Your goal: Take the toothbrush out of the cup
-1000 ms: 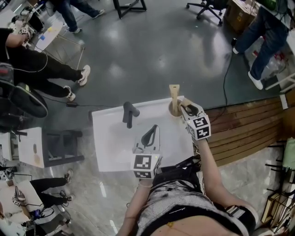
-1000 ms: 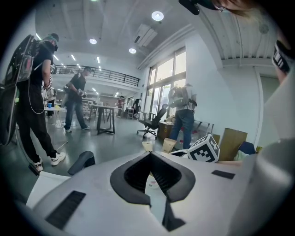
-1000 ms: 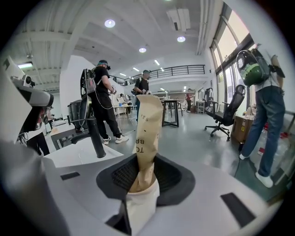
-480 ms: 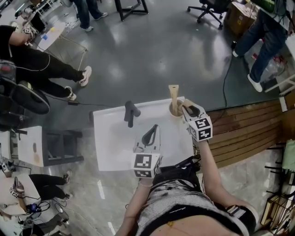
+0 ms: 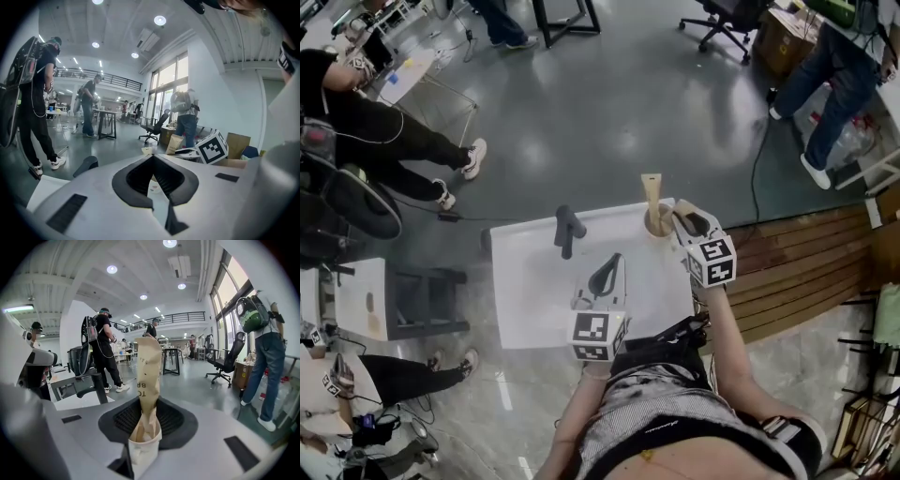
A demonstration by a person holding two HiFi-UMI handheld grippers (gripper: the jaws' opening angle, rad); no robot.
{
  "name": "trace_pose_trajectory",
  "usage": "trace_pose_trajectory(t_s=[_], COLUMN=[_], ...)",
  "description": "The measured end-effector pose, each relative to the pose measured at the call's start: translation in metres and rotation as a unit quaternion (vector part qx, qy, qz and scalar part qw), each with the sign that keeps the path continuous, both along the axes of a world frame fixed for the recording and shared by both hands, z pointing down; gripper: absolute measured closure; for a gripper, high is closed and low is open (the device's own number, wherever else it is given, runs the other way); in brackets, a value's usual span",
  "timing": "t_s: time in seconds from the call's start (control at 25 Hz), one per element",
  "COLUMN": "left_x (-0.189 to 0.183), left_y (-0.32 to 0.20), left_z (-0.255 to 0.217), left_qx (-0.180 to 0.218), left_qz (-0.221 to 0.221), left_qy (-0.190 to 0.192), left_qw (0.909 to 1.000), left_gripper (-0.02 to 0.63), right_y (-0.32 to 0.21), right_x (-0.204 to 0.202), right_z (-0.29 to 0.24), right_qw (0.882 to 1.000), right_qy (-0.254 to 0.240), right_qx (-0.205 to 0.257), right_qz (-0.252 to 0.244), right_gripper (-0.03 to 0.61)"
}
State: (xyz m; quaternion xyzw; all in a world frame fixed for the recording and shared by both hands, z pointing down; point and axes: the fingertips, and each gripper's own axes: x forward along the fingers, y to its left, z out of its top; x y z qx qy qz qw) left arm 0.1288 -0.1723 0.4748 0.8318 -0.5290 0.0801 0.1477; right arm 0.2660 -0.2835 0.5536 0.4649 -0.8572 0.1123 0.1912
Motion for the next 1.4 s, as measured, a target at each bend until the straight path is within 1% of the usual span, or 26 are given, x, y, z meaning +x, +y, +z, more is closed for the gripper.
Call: trace_pose_trajectory(t_s=[0.96,1.4], left_x=[-0.001,-0.005], left_y=[0.014,0.019], left_z=[-0.008,-0.012], left_qx=[0.014,0.022], left_qz=[0.002,-0.011], left_qy=[0.007,0.01], left_qw=[0.9999,0.9997], left_gripper=[0.614,0.614], right_y=[0.02,0.028], right_x=[0.004,-0.001], right_z=[-0.04,-0.067], right_qw=[1.0,0.998], right_qy=[-0.011,-0.034], right_qx=[0.028,0.049], right_qz=[0.002,-0.007], right_gripper=[0.437,0.442])
